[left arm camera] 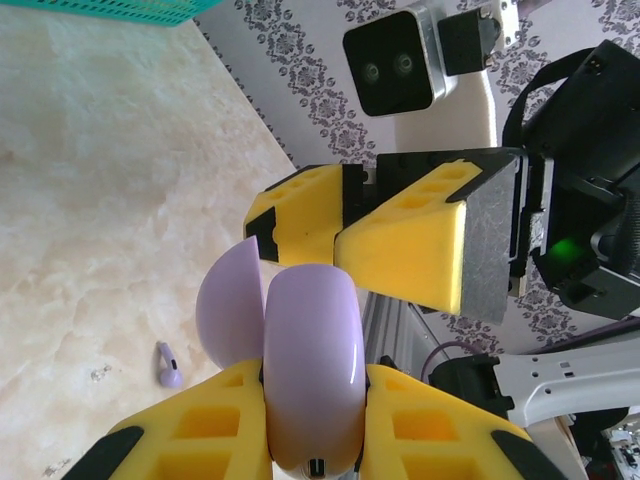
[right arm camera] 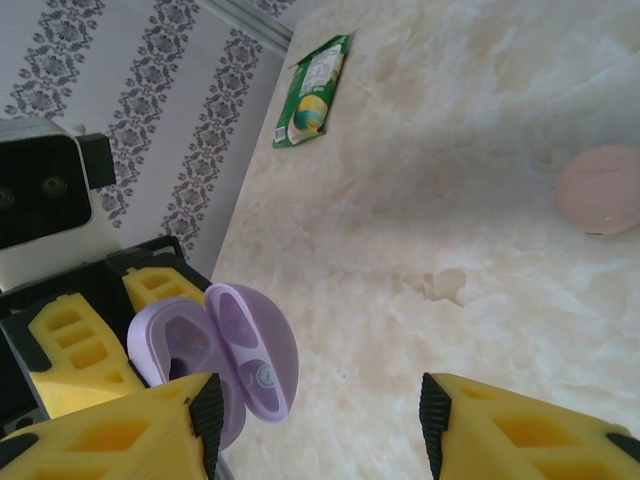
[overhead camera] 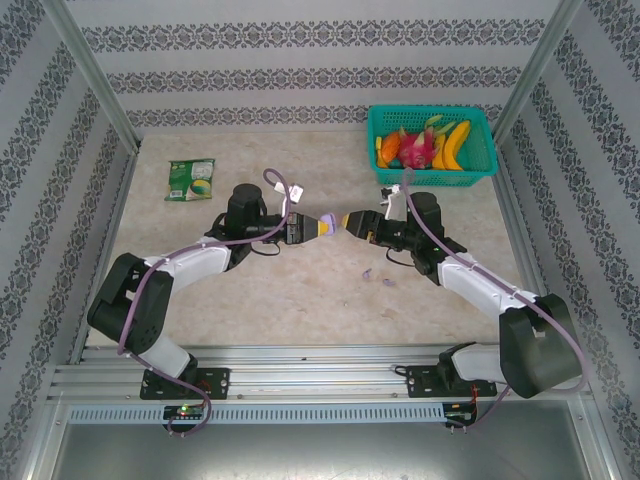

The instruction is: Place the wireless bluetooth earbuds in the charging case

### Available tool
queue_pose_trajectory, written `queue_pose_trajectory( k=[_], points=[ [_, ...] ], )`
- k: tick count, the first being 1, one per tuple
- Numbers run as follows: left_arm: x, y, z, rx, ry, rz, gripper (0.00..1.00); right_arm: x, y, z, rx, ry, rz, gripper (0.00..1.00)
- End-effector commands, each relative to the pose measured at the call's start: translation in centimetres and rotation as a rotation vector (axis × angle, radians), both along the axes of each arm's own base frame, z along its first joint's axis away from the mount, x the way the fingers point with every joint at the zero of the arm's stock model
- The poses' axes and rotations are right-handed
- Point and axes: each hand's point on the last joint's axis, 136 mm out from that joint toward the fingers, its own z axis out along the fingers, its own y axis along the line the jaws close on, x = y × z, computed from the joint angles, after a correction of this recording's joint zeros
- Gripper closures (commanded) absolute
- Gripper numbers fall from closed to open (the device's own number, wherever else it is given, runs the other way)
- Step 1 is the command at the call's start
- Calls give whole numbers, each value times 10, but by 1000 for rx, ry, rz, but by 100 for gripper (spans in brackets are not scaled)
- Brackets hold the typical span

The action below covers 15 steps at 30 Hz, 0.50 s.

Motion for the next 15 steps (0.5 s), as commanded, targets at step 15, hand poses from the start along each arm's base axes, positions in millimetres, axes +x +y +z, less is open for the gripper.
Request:
queue_pose_trajectory(
  k=[15],
  points=[
    [3, -14, 26, -59, -54, -54, 93, 0, 14, -2, 35, -11, 100, 50]
  ],
)
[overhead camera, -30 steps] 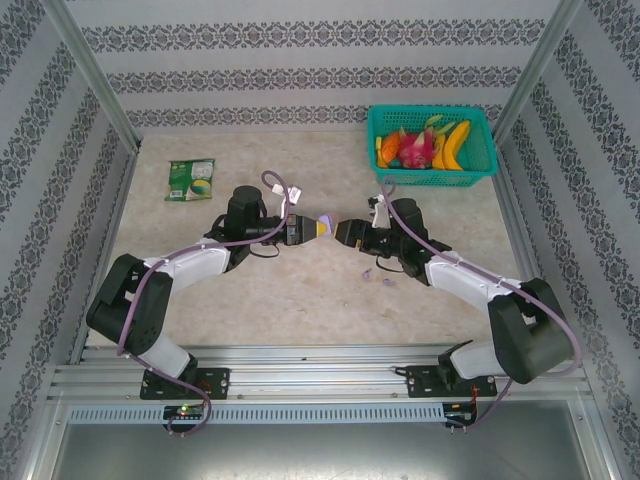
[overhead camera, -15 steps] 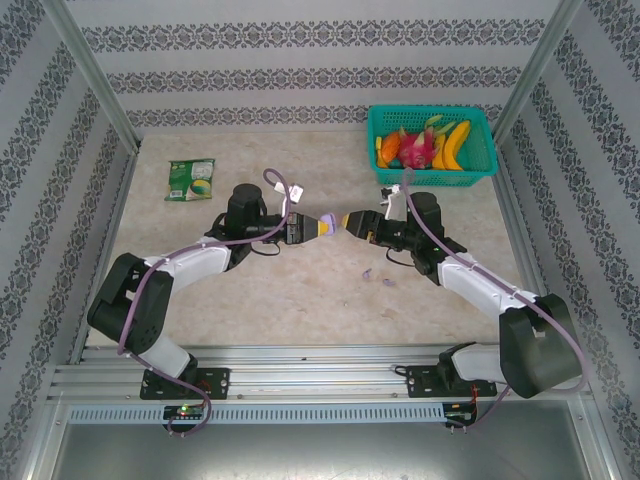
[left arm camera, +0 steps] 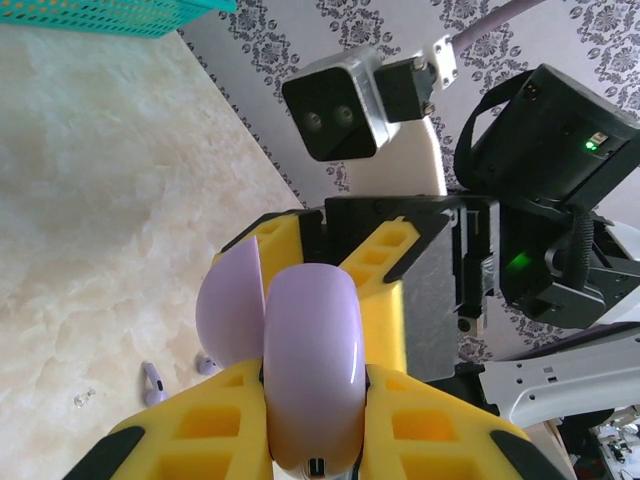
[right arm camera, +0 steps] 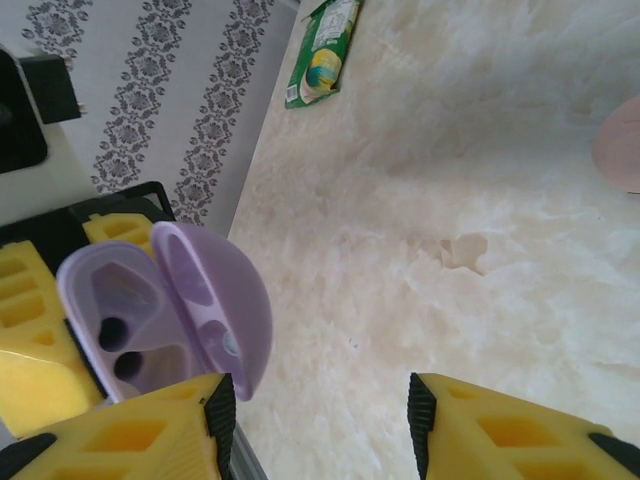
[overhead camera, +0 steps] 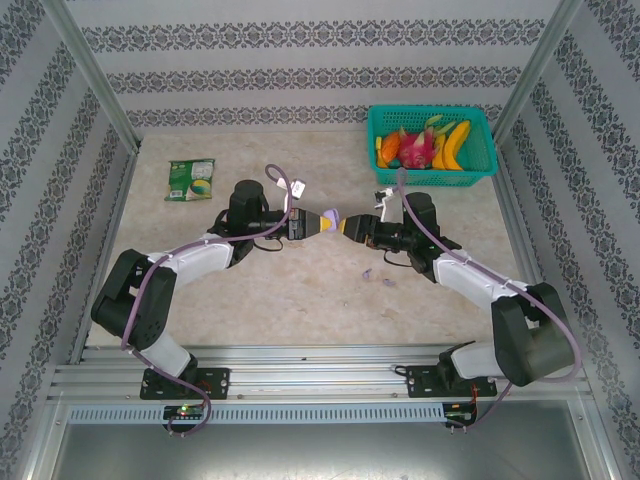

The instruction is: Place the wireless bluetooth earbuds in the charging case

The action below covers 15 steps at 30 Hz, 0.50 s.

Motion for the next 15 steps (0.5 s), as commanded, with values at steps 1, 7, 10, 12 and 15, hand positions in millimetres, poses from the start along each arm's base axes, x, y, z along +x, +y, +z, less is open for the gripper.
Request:
queue_pose_trajectory(
  k=[1, 7, 10, 12, 15],
  points=[
    [-3, -10, 16, -34, -43, -46, 93, 6, 5, 13, 20, -61, 26, 50],
    [-5, -12, 13, -29, -38, -54, 93, 8, 6, 14, 22, -64, 25, 51],
    [-5, -14, 10, -26, -32, -59, 93, 9, 6, 18, 27, -71, 27, 52],
    [-6, -14, 7, -23, -28, -60, 93, 9, 5, 20, 28, -75, 25, 52],
    [-7, -15, 7, -24, -28, -65, 93, 10, 3, 19, 25, -75, 17, 53]
  ],
)
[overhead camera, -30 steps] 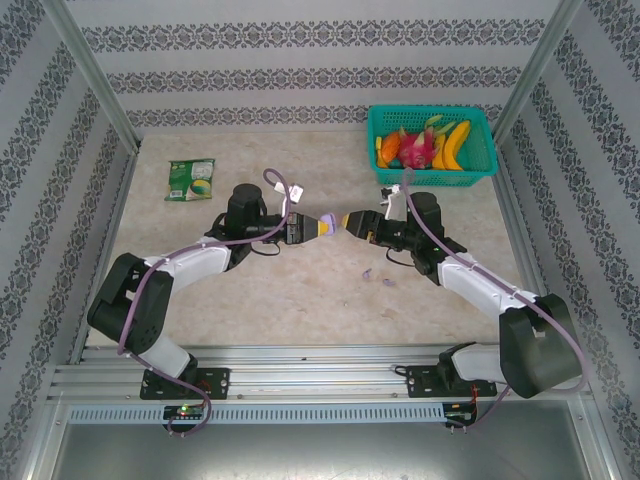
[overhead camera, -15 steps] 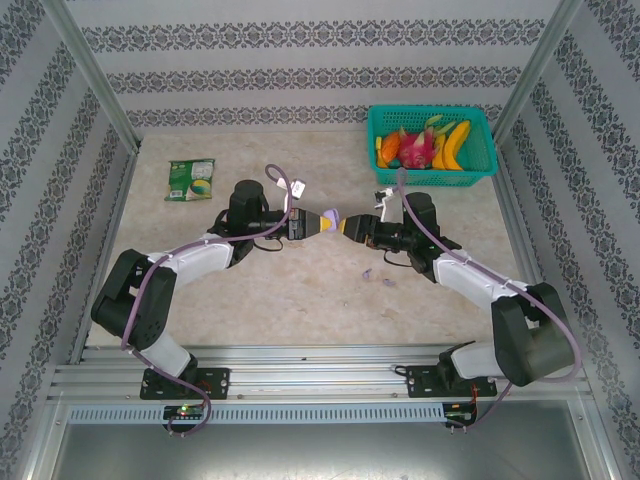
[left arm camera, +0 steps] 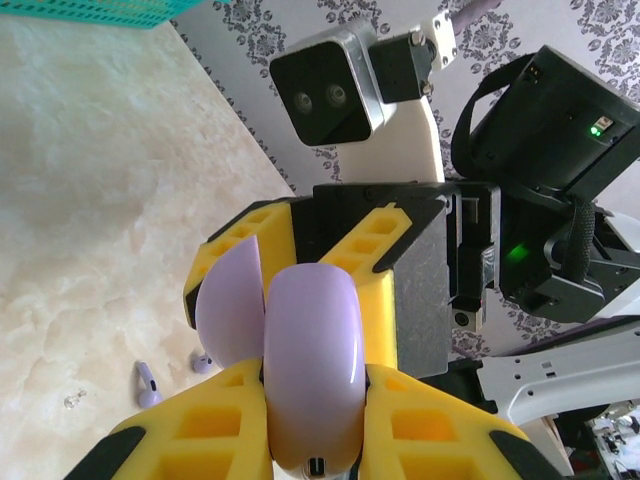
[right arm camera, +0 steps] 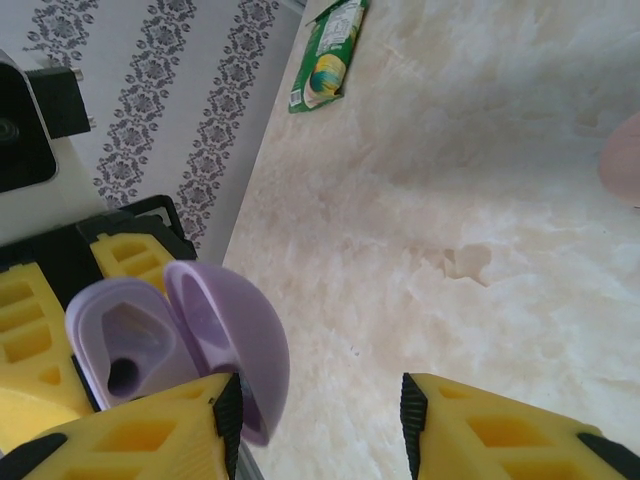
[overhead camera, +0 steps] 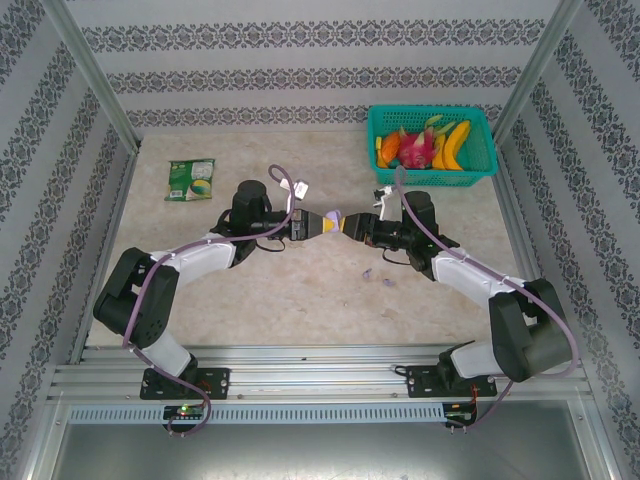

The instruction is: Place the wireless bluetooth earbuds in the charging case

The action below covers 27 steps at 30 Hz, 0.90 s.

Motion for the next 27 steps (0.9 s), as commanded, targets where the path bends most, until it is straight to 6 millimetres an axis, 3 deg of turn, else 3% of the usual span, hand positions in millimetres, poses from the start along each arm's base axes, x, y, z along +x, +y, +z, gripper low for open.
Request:
queue_pose_trajectory(
  k=[1, 19, 27],
  points=[
    [-4, -8, 11, -28, -35, -48, 93, 6, 0, 16, 17, -58, 13, 54],
    [-1, -12, 17, -38, -49, -54, 94, 11, -1, 1, 1, -21, -1, 69],
    [-4, -14, 15, -35, -43, -59, 92, 14, -1, 8, 5, -30, -12, 80]
  ],
)
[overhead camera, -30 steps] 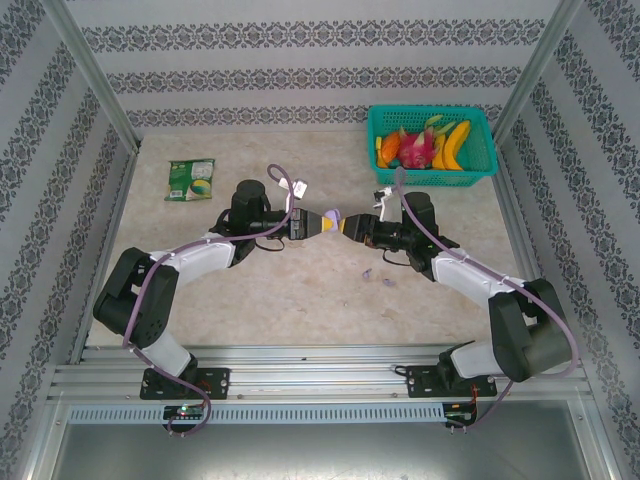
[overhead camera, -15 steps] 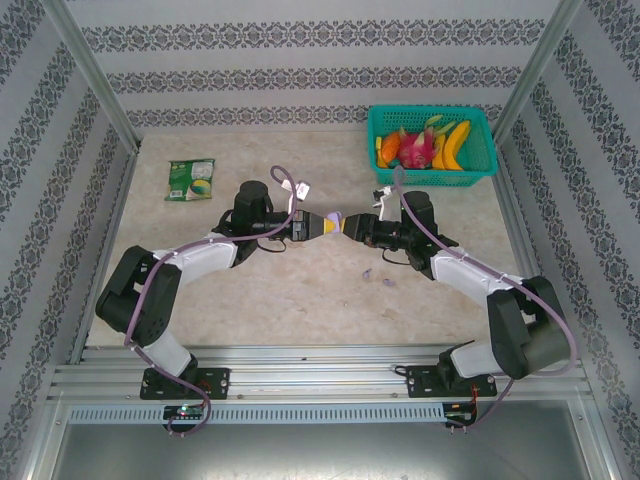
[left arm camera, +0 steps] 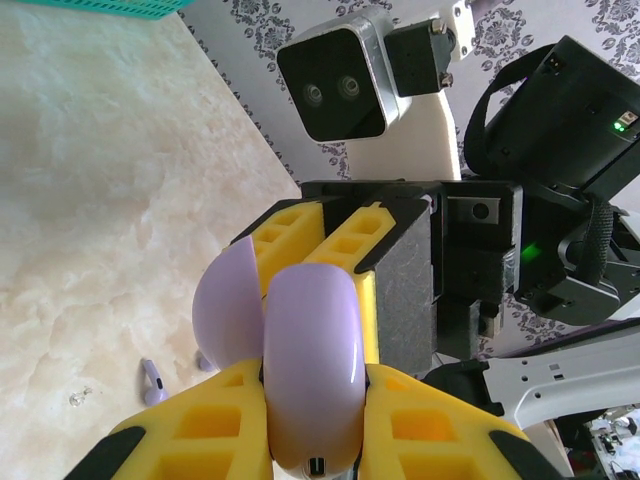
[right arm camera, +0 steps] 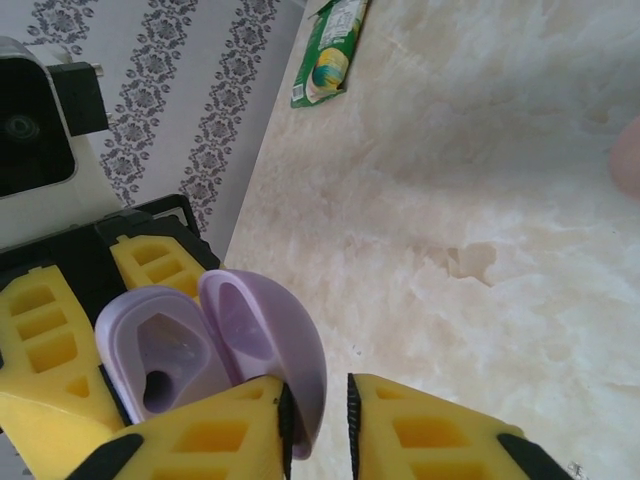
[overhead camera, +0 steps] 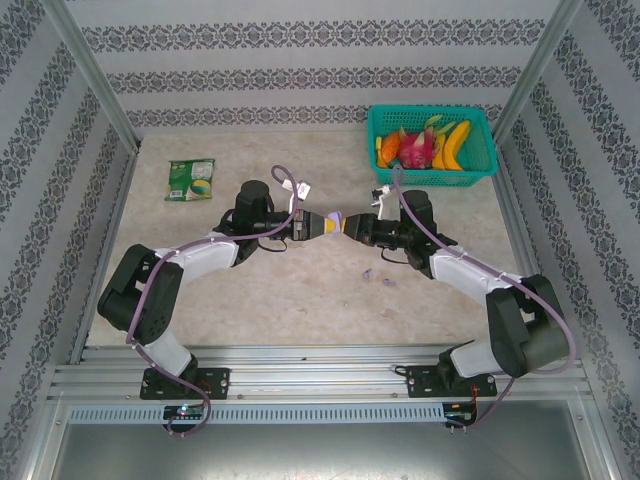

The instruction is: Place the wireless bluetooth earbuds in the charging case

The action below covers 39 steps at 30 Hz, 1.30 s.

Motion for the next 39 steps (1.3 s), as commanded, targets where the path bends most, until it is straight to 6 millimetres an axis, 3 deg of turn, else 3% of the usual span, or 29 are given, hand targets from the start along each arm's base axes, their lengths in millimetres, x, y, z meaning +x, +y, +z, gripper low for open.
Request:
queue_pose_trajectory(
  k=[1, 9, 20, 30, 31, 39],
  points=[
    [-8, -11, 21, -43, -57, -59, 91, 11, -4, 11, 1, -38, -25, 82],
    [-7, -12, 19, -37, -55, -45, 81, 10, -3, 19, 0, -46, -27, 92],
    [0, -6, 19, -3, -69, 25, 50, 10, -6, 21, -54, -56, -48, 98],
    [5, 15, 41, 136, -150, 71, 19, 25, -13, 30, -147, -121, -68, 100],
    [5, 19, 43, 162, -159, 65, 12, 27, -13, 31, -167, -137, -64, 100],
    [15, 37, 49, 329, -159, -36, 1, 46, -14, 34, -348, -290, -30, 99]
  ],
)
